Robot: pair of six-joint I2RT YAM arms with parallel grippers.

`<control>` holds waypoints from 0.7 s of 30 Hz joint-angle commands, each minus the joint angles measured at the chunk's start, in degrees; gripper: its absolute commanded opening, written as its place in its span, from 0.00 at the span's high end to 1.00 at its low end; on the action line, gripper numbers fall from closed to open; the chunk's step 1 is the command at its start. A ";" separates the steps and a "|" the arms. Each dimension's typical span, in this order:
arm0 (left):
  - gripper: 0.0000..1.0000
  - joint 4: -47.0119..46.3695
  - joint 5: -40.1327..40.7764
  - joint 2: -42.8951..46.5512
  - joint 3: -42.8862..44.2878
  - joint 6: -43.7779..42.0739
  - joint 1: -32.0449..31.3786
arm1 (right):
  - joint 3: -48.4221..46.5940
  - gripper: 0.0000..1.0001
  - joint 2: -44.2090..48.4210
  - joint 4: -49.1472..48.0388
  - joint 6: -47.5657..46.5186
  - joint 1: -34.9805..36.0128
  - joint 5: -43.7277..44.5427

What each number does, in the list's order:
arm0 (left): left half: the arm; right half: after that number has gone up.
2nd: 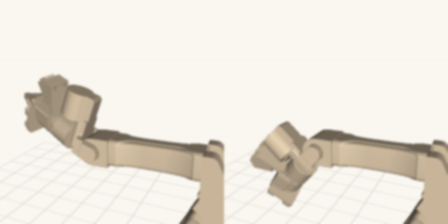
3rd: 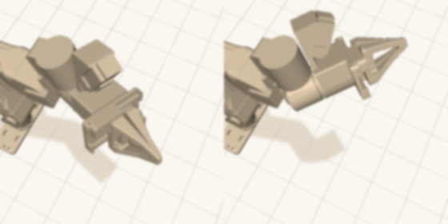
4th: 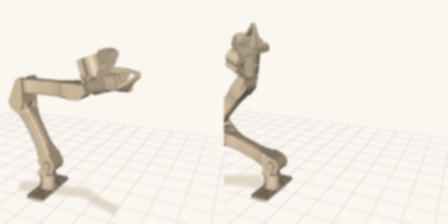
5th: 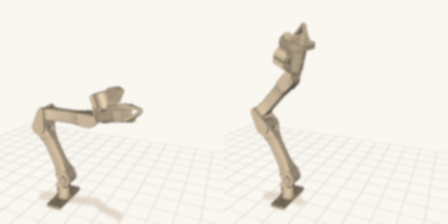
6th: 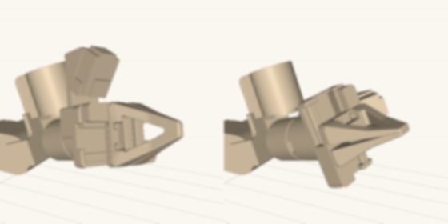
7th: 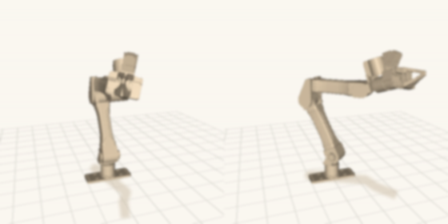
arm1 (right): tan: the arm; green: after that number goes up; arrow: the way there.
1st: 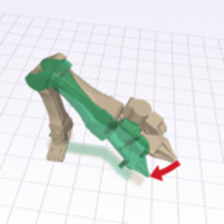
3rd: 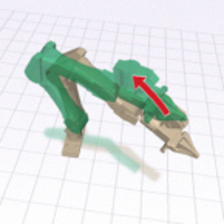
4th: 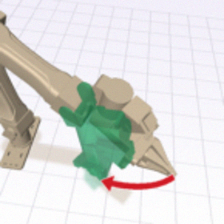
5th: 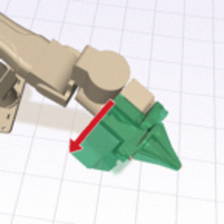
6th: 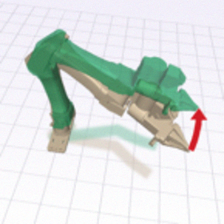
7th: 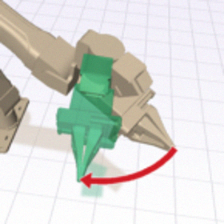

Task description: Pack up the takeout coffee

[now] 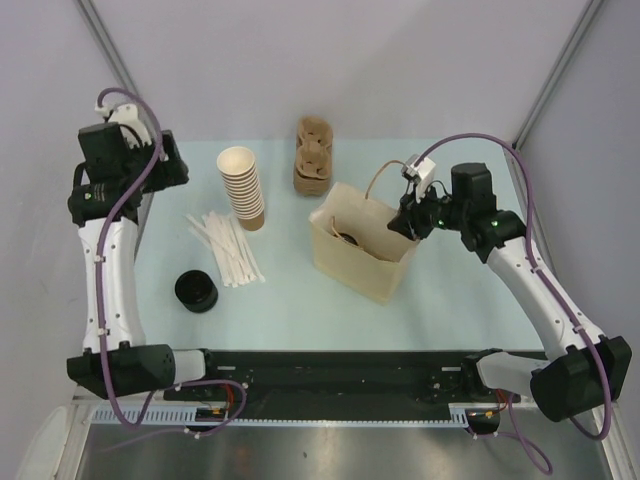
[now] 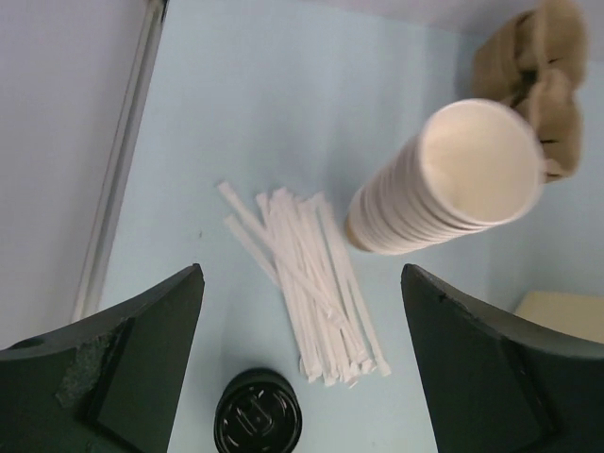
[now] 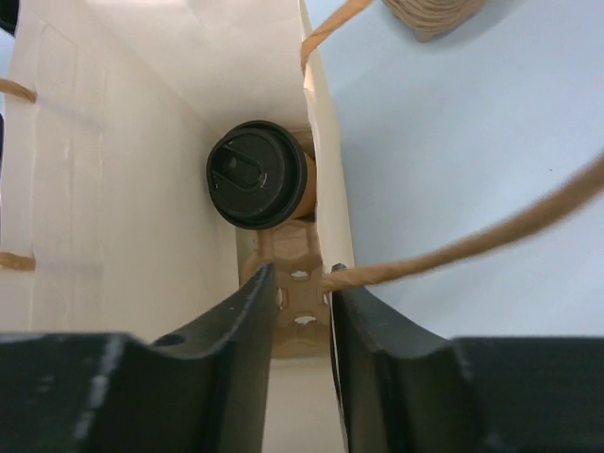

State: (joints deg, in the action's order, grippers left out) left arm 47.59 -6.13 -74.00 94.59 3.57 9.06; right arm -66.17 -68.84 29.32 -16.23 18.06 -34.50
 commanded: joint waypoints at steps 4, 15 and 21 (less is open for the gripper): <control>0.09 -2.94 -4.41 -1.58 -15.02 7.76 9.47 | -5.28 0.54 -0.16 0.73 1.38 0.31 3.39; 0.22 -13.39 -5.38 -10.90 -26.03 12.60 15.20 | -10.73 0.20 1.60 6.00 0.76 0.48 9.35; 0.40 -18.22 -10.55 -17.67 -25.41 14.79 14.85 | -14.95 0.11 1.25 9.96 -0.29 0.57 12.52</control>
State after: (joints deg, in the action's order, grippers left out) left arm 35.68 -11.51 -89.14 68.40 15.59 24.08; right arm -76.86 -68.88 36.27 -15.42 18.33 -25.36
